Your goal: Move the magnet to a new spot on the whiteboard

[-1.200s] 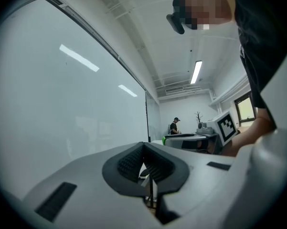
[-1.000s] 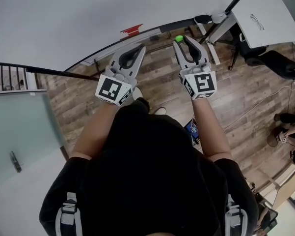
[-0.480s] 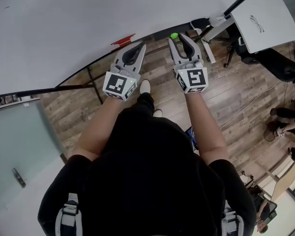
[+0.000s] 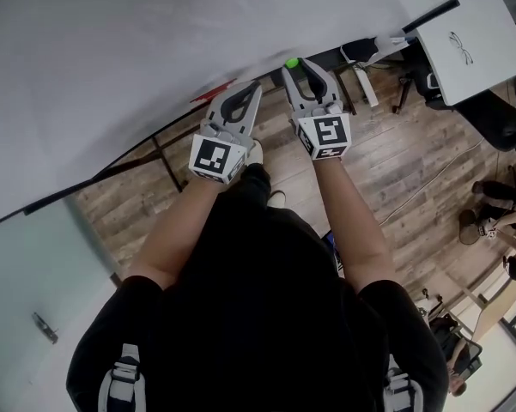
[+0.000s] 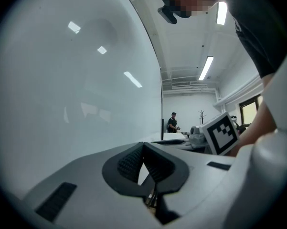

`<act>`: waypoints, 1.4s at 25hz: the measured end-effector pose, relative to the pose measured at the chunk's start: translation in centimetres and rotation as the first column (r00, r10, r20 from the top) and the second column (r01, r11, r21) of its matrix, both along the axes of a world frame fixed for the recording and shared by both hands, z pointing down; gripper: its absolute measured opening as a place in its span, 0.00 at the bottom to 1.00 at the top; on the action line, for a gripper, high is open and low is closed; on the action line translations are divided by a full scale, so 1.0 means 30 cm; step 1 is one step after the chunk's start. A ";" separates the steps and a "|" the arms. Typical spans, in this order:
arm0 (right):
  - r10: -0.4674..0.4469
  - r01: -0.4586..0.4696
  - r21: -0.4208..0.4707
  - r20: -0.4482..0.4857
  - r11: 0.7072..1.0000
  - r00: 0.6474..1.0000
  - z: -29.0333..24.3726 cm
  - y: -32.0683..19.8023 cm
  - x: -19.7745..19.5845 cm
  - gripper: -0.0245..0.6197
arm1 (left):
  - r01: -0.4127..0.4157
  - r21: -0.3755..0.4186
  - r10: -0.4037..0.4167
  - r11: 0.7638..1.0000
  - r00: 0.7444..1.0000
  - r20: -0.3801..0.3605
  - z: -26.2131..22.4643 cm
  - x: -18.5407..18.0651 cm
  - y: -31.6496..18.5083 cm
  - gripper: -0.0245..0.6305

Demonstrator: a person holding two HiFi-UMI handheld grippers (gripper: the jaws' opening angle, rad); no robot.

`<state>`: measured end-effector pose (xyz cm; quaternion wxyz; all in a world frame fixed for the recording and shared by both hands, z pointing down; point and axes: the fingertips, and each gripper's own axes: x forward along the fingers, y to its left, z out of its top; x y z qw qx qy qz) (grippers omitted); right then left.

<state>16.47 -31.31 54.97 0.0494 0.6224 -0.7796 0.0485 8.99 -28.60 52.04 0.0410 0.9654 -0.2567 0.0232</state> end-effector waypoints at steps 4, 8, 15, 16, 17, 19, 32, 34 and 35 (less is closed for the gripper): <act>0.017 -0.017 -0.024 -0.012 1.000 1.000 0.075 -0.066 -0.002 0.22 | 0.000 -0.031 0.000 1.000 1.000 0.007 0.073 0.001 -0.034 0.04; 0.020 -0.020 -0.048 -0.018 0.999 1.000 0.123 -0.090 -0.020 0.22 | 0.002 -0.059 -0.001 0.998 1.000 0.013 0.116 -0.006 -0.052 0.04; 0.028 -0.029 -0.073 -0.008 0.997 1.000 0.174 -0.112 -0.042 0.22 | 0.001 -0.065 -0.001 0.998 1.000 0.002 0.124 -0.020 -0.080 0.04; 0.030 -0.031 -0.074 -0.010 0.997 1.000 0.178 -0.116 -0.042 0.23 | 0.004 -0.067 -0.003 0.998 1.000 0.004 0.126 -0.022 -0.084 0.04; 0.031 -0.032 -0.075 -0.012 0.997 0.999 0.180 -0.119 -0.039 0.23 | 0.007 -0.067 -0.006 0.998 1.000 0.005 0.127 -0.021 -0.088 0.04; 0.027 -0.028 -0.074 -0.016 0.997 1.000 0.178 -0.125 -0.039 0.23 | 0.014 -0.066 -0.013 0.998 1.000 0.005 0.123 -0.019 -0.095 0.04; -0.027 0.029 -0.046 0.033 0.999 0.999 0.040 -0.063 -0.056 0.26 | 0.023 -0.049 -0.023 0.999 1.000 0.001 0.053 -0.028 -0.053 0.04; -0.046 0.046 -0.026 0.020 0.999 0.999 -0.011 -0.041 -0.051 0.23 | 0.021 -0.036 -0.022 0.999 1.000 -0.013 0.013 -0.022 -0.049 0.04; -0.056 0.057 -0.017 0.009 0.998 0.998 -0.037 -0.031 -0.050 0.22 | 0.021 -0.031 -0.021 0.999 0.999 -0.023 -0.012 -0.021 -0.048 0.04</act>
